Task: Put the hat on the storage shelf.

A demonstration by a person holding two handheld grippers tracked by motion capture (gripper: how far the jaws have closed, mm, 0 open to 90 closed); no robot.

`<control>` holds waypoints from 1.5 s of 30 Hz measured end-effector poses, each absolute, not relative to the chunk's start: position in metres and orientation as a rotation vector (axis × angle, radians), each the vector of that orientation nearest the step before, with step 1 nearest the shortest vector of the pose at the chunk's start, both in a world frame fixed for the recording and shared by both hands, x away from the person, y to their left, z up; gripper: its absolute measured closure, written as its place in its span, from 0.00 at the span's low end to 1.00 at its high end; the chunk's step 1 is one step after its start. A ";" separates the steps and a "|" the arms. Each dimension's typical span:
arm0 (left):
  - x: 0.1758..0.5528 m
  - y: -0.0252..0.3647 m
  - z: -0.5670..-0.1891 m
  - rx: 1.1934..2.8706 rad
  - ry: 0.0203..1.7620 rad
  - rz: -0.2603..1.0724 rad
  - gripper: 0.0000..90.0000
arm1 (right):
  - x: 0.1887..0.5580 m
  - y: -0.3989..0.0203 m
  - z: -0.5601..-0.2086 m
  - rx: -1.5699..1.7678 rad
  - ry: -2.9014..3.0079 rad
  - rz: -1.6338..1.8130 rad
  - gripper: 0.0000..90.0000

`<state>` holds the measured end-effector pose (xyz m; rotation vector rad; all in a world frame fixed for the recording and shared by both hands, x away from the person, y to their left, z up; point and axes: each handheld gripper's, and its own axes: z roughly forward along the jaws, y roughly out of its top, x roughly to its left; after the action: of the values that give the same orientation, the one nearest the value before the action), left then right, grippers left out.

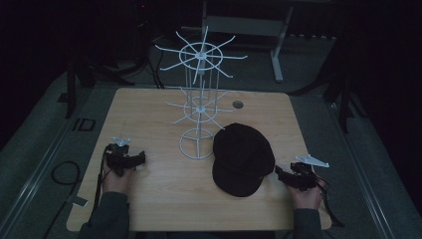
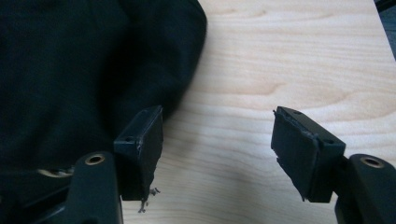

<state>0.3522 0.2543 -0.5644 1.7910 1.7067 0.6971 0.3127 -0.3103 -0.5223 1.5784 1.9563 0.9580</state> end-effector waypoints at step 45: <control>0.352 0.254 -0.564 1.792 1.704 0.696 0.16 | 0.365 -0.267 -0.536 1.979 1.974 0.931 0.83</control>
<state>0.3523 0.2541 -0.5644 1.7923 1.7035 0.6957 0.3650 -0.2668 -0.5361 1.9789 1.9736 0.9312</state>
